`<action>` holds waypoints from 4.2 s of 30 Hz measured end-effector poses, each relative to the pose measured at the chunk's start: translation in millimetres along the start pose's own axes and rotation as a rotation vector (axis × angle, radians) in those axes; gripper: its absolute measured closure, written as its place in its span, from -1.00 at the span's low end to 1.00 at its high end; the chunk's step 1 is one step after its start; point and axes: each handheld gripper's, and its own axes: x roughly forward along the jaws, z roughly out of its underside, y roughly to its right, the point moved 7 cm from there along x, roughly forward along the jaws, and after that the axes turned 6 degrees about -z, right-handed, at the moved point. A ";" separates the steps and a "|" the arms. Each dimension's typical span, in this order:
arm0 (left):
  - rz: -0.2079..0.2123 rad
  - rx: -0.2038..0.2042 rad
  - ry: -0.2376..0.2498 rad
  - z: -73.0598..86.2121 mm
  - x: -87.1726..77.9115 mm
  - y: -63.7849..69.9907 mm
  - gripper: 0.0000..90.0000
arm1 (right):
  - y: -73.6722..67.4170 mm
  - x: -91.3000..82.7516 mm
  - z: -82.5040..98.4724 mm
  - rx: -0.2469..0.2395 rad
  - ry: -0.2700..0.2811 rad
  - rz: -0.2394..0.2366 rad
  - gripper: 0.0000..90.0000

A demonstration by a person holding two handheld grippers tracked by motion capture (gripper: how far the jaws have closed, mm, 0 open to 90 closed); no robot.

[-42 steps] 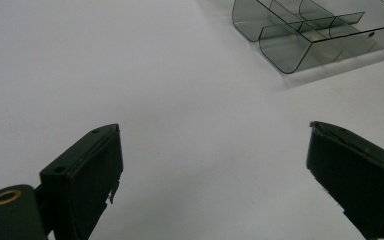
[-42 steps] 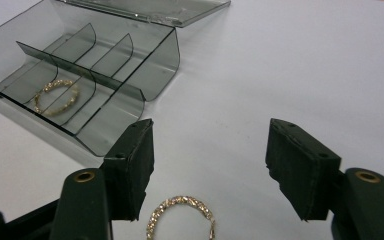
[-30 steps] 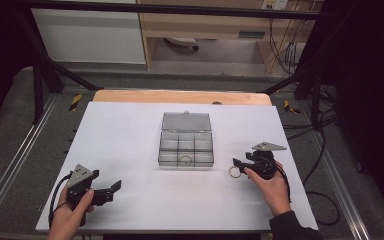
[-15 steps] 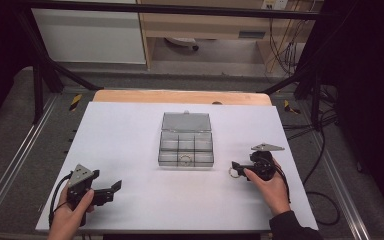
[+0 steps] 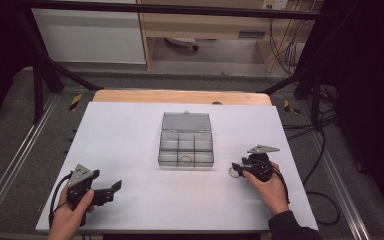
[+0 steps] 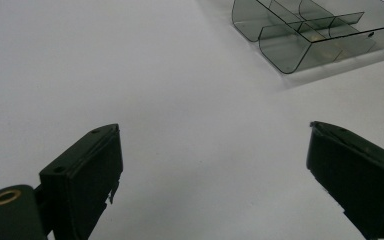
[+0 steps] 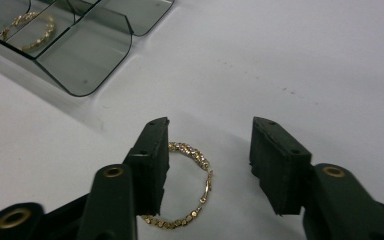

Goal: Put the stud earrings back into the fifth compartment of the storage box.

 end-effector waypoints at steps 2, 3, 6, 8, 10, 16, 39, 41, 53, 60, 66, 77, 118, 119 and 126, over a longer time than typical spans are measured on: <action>-0.002 0.002 -0.001 0.0 -0.1 -0.2 -0.82 | -1.7 1.3 1.1 -0.016 -0.011 -0.005 0.30; -0.002 0.002 -0.001 0.0 -0.1 -0.1 -0.82 | -2.6 2.3 1.4 -0.022 -0.012 -0.006 0.35; 0.001 0.000 -0.001 0.1 0.2 0.2 -0.82 | -4.9 4.5 2.6 -0.055 -0.025 -0.006 0.49; 0.000 0.001 -0.002 0.2 0.3 0.2 -0.82 | -5.6 5.9 2.4 -0.077 -0.021 -0.001 0.57; 0.001 0.000 -0.002 0.2 0.3 0.2 -0.82 | -6.6 6.3 2.6 -0.100 -0.025 0.004 0.69; 0.002 -0.002 -0.002 0.2 0.4 0.1 -0.82 | -11.1 7.1 3.3 -0.156 -0.029 -0.005 0.93; 0.000 -0.009 -0.002 -0.2 0.1 -0.8 -0.82 | -12.1 -6.1 -5.4 -0.075 0.075 -0.061 0.93; -0.001 -0.013 0.001 -0.5 0.3 -0.7 -0.83 | -13.4 -7.4 -6.6 -0.076 0.084 -0.069 0.93; -0.001 -0.016 -0.001 -0.2 0.5 -0.8 -0.83 | -24.5 -10.3 -16.3 -0.092 0.115 -0.091 0.93; -0.003 -0.016 0.001 -0.3 0.0 -0.9 -0.83 | -35.5 -14.4 -33.5 -0.096 0.139 -0.104 0.93; -0.002 -0.012 0.000 -0.1 0.2 -1.1 -0.83 | -41.4 -18.0 -54.4 -0.116 0.156 -0.113 0.93; -0.004 -0.012 -0.001 0.2 0.0 -1.6 -0.83 | -49.9 -12.4 -79.4 -0.139 0.157 -0.128 0.93; -0.004 -0.022 0.009 -0.9 -0.6 -2.1 -0.83 | -105.2 42.7 -124.5 -0.245 0.108 -0.161 0.93; -0.006 -0.022 0.005 -0.7 -0.6 -2.5 -0.83 | -106.1 43.4 -124.4 -0.244 0.107 -0.162 0.93; -0.009 -0.025 0.013 -2.1 -1.1 -3.2 -0.83 | -109.0 46.6 -124.0 -0.261 0.093 -0.165 0.93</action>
